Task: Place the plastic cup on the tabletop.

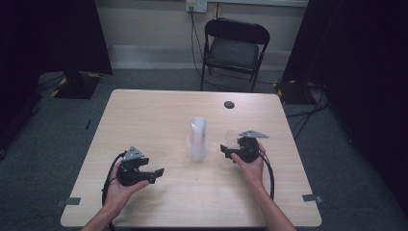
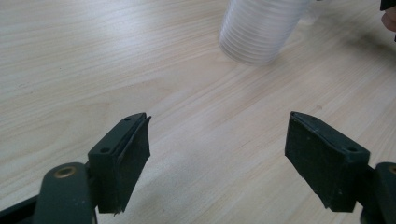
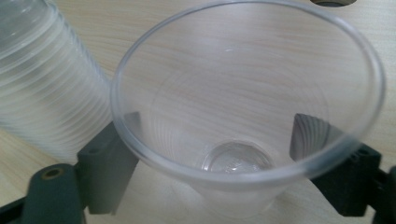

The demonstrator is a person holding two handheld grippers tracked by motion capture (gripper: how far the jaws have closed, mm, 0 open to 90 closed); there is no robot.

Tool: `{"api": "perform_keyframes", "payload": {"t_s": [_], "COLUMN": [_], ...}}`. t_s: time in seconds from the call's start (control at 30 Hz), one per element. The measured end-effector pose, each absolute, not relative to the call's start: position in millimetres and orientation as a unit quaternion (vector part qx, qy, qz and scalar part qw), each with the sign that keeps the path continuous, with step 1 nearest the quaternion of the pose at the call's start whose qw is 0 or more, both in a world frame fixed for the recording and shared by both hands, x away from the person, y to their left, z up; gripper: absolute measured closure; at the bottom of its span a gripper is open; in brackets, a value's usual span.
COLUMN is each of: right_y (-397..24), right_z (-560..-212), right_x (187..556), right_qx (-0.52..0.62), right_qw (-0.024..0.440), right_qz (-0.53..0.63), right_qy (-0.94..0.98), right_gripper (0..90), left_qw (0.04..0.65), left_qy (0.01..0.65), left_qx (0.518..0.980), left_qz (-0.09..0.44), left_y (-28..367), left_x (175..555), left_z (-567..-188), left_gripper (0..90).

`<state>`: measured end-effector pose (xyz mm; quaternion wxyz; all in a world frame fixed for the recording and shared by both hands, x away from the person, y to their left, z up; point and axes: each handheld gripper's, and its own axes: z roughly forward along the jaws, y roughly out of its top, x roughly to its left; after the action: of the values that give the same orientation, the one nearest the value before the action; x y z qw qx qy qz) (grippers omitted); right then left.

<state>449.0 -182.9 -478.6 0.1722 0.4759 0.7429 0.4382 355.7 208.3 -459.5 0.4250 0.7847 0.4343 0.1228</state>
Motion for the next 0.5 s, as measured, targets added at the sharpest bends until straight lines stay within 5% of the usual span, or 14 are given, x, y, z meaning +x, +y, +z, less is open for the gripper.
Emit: {"api": "perform_keyframes", "payload": {"t_s": [0.5], "right_y": [-198], "right_z": [-468], "right_x": [431], "right_qx": [0.468], "right_qw": [0.169], "right_qz": [0.439], "right_qy": [0.748], "right_gripper": [17.2], "left_qw": [0.42], "left_qy": [0.436], "left_qx": [0.785], "left_qz": [0.131], "left_y": [210], "left_x": [356], "left_z": [-459], "left_gripper": [21.9]}}
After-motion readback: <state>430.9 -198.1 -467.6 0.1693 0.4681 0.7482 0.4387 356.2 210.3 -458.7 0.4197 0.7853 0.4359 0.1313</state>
